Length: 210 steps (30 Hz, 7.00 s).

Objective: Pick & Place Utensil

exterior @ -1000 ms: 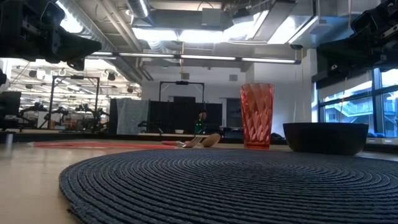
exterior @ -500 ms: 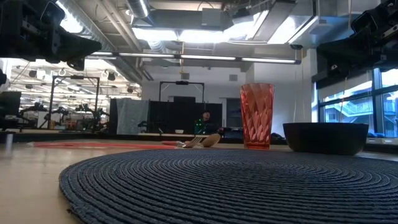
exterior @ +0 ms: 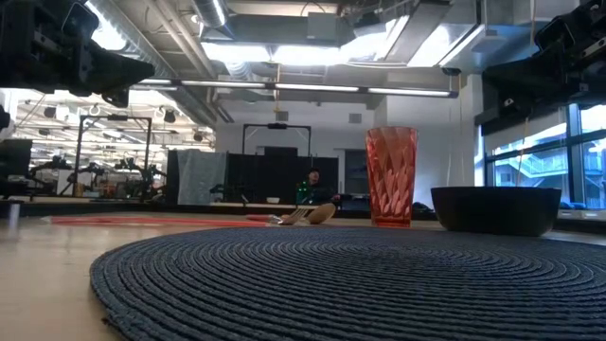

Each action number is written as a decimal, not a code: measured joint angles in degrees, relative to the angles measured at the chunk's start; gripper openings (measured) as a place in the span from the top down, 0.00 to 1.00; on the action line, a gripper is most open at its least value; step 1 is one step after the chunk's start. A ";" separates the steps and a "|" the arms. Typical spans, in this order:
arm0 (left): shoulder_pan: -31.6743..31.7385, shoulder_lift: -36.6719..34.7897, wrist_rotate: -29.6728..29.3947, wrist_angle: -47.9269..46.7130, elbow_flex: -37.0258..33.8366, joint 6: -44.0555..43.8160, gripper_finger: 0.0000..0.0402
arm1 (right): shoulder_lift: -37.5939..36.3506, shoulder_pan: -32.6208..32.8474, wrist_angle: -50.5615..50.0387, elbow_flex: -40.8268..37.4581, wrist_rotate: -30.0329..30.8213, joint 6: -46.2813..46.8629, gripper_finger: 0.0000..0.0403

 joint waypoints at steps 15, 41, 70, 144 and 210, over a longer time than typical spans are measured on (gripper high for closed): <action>0.00 0.01 0.01 0.02 0.01 -0.02 1.00 | 0.01 0.00 0.00 0.00 0.00 0.01 0.92; -0.02 0.01 -0.04 1.29 0.01 -1.87 1.00 | 0.02 -0.02 0.55 0.00 4.57 0.07 0.92; -0.02 0.01 -0.01 0.37 -0.01 -11.15 1.00 | 46.56 7.59 -54.54 51.93 11.06 6.41 0.98; -0.02 0.04 0.23 -0.40 0.01 -12.59 1.00 | 90.16 5.95 -57.46 54.53 15.94 7.34 0.66; -0.02 0.06 0.97 -0.42 -0.01 -13.60 1.00 | 118.40 34.12 -61.20 97.05 12.14 3.14 0.99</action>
